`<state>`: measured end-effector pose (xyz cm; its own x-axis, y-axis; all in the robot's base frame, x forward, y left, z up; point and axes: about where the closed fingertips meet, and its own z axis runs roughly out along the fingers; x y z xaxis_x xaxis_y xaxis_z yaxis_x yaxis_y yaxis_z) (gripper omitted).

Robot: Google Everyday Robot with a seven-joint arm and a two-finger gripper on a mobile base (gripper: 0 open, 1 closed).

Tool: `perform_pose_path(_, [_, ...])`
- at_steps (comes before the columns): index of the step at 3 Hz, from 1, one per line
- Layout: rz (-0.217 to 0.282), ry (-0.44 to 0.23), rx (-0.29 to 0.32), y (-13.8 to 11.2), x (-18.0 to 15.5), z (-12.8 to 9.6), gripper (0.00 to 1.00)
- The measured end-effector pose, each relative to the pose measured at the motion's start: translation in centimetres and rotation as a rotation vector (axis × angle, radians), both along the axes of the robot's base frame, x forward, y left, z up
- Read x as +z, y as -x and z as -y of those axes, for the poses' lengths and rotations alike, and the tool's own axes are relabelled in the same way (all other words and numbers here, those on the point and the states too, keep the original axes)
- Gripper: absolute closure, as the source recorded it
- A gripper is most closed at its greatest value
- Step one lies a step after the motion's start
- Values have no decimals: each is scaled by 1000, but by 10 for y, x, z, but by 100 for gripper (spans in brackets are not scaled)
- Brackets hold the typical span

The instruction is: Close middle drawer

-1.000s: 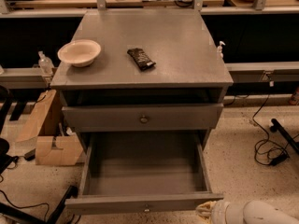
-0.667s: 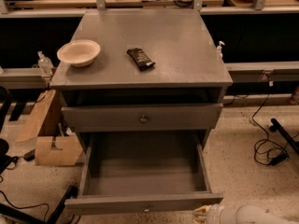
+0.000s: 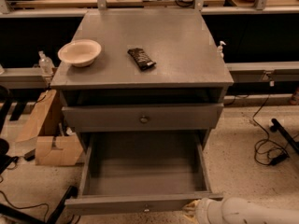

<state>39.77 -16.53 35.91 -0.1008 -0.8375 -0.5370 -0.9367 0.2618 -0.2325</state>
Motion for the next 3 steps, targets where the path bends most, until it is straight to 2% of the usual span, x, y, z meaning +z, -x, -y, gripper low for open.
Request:
perform_pose_path(1, [3, -2, 10, -10, -4, -7, 100])
perform_pose_path(2, [13, -1, 25, -40, -8, -21, 100])
perform_pose_path(3, [14, -2, 27, -40, -8, -22, 100])
